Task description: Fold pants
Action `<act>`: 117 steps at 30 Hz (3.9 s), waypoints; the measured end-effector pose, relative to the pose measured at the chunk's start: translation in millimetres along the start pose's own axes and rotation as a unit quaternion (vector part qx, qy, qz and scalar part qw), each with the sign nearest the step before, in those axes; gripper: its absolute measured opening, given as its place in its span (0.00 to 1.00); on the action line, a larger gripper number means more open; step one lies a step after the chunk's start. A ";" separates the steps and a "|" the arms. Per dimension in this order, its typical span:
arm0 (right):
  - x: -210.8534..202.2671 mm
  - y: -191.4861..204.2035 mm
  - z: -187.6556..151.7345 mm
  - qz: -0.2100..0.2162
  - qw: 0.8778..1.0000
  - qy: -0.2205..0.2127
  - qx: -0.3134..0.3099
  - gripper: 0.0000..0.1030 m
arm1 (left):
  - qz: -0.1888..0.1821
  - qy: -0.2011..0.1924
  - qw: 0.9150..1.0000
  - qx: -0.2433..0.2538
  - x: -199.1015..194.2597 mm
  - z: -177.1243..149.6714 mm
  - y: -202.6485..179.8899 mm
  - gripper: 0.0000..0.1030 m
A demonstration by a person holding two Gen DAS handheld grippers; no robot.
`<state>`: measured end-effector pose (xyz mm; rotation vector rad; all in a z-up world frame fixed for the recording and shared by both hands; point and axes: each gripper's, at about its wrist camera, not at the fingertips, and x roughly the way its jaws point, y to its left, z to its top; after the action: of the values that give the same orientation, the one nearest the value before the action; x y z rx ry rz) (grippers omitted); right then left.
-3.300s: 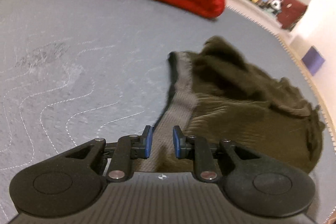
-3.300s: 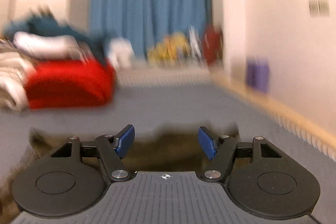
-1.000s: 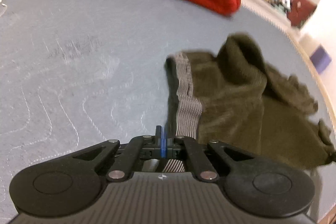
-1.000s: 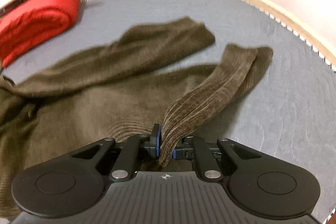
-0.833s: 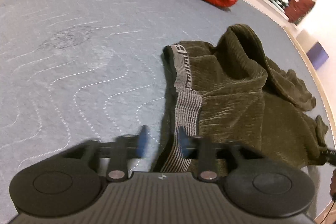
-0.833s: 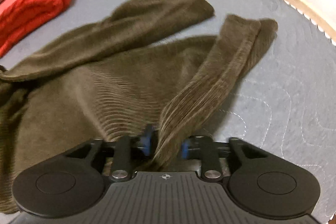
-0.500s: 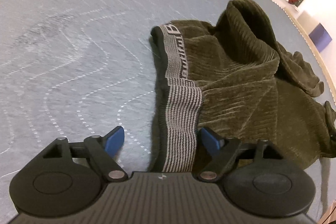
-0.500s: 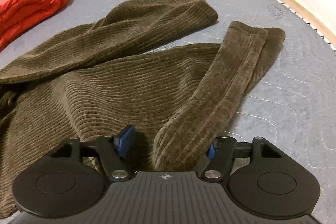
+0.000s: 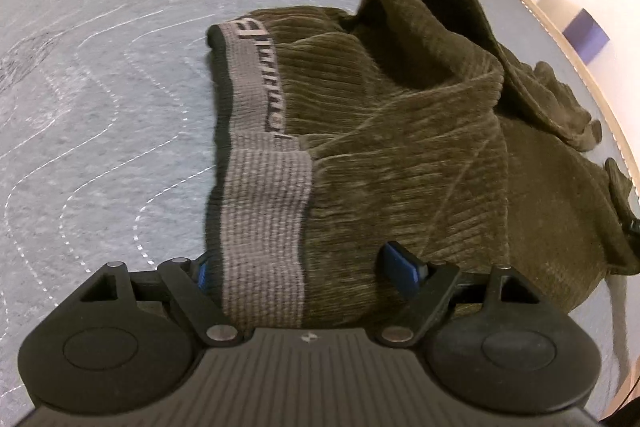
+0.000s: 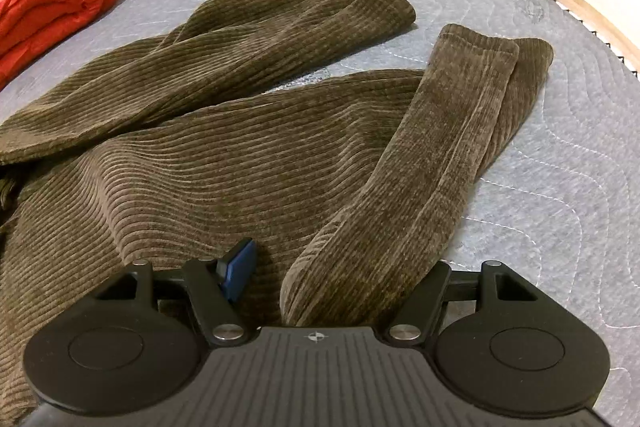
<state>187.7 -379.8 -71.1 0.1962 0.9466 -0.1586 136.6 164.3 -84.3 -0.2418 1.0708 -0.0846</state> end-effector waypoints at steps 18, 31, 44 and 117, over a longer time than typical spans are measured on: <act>-3.6 -5.7 0.9 -0.018 1.000 -0.012 0.012 0.52 | 0.011 -0.070 0.994 -0.080 -74.2 3.0 25.5 0.18; -13.0 -7.4 0.3 -0.013 1.000 -0.008 0.022 0.43 | 0.076 -0.033 0.987 -0.137 -79.0 2.1 38.2 0.37; -12.4 -6.8 -1.1 -0.015 1.000 -0.004 0.016 0.44 | 0.044 -0.035 0.991 -0.119 -54.7 -0.7 43.8 0.72; -53.4 -31.8 -5.4 0.061 0.993 -0.060 0.082 0.01 | 0.057 -0.057 0.991 0.104 -71.7 -49.8 -137.0 0.71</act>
<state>145.7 -406.8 -33.6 0.3904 0.7991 -0.1342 65.2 36.9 -13.0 0.0024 0.9514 -0.0788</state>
